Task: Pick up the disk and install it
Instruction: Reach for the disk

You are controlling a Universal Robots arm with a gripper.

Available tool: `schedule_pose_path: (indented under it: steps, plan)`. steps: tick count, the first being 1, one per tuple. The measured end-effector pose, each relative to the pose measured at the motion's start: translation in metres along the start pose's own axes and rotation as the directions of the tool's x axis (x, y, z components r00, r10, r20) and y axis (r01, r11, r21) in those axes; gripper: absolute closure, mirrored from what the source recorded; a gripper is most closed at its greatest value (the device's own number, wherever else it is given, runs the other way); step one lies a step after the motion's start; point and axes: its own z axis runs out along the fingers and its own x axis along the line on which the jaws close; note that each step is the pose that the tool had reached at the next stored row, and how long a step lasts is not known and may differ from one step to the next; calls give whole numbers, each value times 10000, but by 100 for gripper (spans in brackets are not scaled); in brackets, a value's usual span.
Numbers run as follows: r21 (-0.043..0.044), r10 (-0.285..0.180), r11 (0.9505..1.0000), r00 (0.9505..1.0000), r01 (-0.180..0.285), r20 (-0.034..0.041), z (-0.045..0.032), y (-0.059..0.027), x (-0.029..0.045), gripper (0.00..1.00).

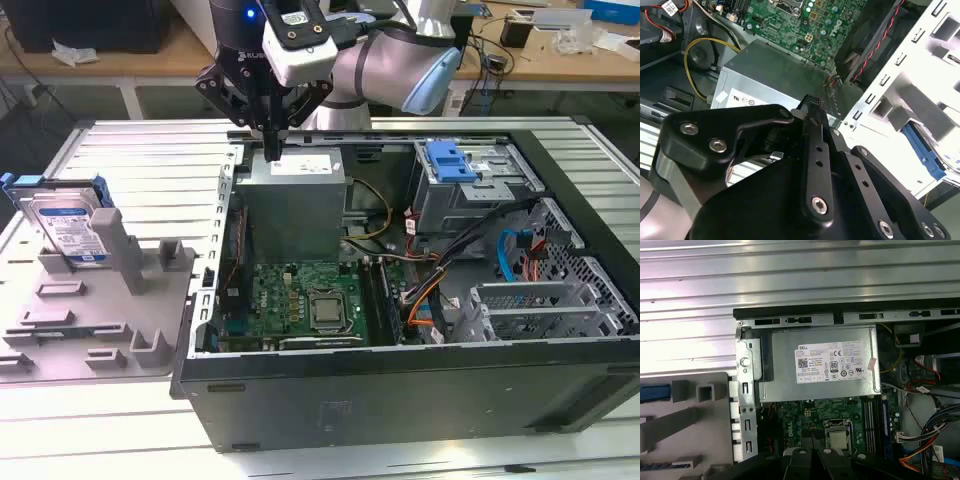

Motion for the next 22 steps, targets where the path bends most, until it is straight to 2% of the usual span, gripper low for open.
schedule_pose_path:
  steps: [14,15,17,19,22]
  plan:
    - [0,2,10000,10000,-2,1,0,-1,12,89]
    - [1,1,10000,10000,-1,0,-1,-3,38,89]
    - [0,3,10000,10000,-3,5,-4,-11,172,89]
    - [-1,18,10000,10000,-18,6,-6,-10,264,89]
    - [1,27,10000,10000,-27,6,-8,-7,351,89]
